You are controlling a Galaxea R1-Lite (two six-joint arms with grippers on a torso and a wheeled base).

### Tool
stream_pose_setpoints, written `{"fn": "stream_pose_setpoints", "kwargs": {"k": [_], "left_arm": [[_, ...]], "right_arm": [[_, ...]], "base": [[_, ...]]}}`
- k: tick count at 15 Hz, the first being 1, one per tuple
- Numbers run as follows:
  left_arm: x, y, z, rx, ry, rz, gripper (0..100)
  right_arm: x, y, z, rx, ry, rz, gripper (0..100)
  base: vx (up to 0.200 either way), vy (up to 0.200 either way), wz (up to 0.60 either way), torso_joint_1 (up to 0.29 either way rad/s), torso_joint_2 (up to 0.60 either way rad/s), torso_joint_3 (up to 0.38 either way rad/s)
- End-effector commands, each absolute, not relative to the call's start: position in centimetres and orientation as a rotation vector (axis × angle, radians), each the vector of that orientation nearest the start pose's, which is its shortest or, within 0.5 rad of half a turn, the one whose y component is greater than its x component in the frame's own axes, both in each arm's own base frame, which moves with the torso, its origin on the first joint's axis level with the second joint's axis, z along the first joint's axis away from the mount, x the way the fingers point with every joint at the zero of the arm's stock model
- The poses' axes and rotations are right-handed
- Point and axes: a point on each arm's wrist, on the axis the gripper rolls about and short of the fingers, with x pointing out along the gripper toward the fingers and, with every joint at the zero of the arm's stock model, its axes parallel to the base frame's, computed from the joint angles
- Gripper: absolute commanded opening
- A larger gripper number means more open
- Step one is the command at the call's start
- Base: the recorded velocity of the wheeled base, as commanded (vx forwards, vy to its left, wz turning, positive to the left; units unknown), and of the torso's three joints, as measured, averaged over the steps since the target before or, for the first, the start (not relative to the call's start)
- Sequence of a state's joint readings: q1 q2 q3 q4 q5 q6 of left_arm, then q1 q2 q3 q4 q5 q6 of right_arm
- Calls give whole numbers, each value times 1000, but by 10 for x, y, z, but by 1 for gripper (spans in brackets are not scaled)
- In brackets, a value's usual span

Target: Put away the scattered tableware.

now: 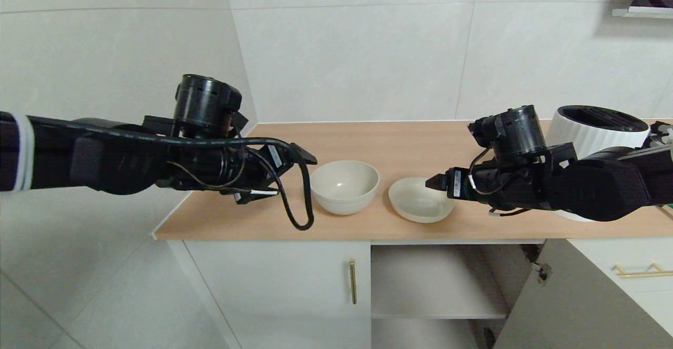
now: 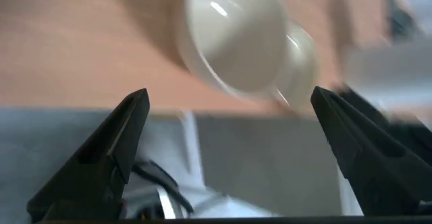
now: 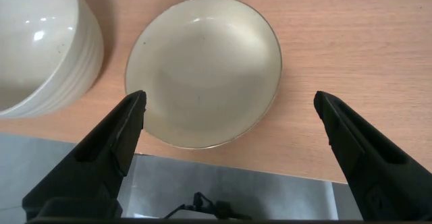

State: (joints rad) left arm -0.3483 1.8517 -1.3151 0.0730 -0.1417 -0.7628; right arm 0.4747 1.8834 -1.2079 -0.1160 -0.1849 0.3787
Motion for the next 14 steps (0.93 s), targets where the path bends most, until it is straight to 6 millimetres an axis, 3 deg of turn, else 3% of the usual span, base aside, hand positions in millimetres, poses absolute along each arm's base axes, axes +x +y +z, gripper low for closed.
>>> {"fn": "stream_pose_setpoints", "kwargs": {"k": [1, 8, 13, 14], "left_arm": [[359, -135, 180, -627, 750, -111, 100], [382, -160, 139, -591, 768, -84, 100], [381, -161, 141, -592, 763, -89, 100], [380, -162, 141, -589, 765, -92, 0]], "right_arm": [[325, 163, 179, 184, 580, 178, 100], [324, 162, 179, 185, 581, 174, 100], [323, 162, 180, 185, 579, 176, 100], [323, 161, 180, 186, 578, 175, 100]], "base": [[0, 0, 0, 0, 0, 0], [0, 0, 0, 0, 0, 0], [0, 0, 0, 0, 0, 0], [0, 0, 0, 0, 0, 0]]}}
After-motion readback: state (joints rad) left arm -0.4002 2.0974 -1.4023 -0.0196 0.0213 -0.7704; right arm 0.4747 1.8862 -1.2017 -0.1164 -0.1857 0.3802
